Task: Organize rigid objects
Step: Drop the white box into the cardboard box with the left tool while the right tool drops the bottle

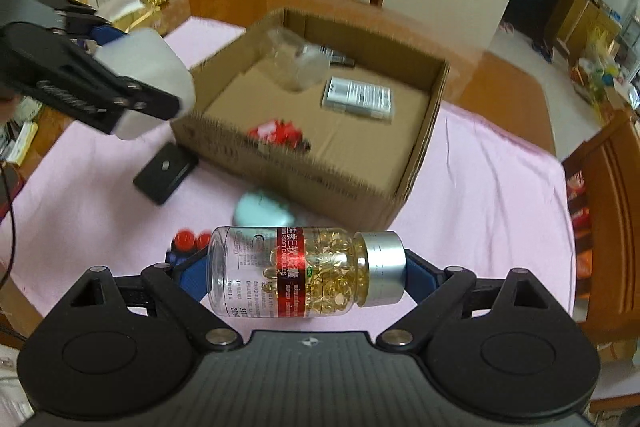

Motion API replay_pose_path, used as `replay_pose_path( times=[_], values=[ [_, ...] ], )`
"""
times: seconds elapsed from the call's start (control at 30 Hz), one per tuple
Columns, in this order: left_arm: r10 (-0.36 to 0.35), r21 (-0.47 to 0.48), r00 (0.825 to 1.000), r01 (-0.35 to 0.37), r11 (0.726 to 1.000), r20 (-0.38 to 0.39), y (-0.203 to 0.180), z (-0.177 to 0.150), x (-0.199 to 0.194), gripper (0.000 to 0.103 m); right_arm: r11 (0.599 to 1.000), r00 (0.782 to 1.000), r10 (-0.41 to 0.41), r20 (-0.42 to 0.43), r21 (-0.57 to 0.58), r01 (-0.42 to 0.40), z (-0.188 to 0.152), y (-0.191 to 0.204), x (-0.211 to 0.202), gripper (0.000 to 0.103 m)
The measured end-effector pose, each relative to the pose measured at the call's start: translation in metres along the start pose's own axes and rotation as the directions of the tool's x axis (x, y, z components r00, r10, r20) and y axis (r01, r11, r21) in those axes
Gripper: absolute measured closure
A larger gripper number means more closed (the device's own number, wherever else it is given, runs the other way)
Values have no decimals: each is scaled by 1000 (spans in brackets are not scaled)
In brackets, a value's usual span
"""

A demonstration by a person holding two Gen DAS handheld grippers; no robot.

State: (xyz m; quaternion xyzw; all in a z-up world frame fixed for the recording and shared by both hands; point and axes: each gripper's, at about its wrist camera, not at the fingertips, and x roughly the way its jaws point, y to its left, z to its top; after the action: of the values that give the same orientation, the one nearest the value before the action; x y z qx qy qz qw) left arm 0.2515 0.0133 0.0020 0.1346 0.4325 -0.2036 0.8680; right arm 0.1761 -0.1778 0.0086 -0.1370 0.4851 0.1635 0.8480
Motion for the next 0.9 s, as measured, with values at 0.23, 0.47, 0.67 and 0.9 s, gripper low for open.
replay_pose_path(
  times=[0.23,0.47,0.67,0.9],
  values=[
    [29,-5,999,-29,1000,24,3,32,38,21,1000,998,-14,54,-7,14,22,-11,-2,8],
    [122,-45,992,-121,992,16,13,39,76,12,999,996,-18,83,-26,20,41,-17,2,8],
    [91,-110,995,-88,990,28,23,21,50,8,999,996,-17,89,-33,20,54,-21,11,8],
    [154,-197,986,-139,971,64,26,-9,6,2,1000,996,2,92,-23,0,78,-29,28,8]
  ],
)
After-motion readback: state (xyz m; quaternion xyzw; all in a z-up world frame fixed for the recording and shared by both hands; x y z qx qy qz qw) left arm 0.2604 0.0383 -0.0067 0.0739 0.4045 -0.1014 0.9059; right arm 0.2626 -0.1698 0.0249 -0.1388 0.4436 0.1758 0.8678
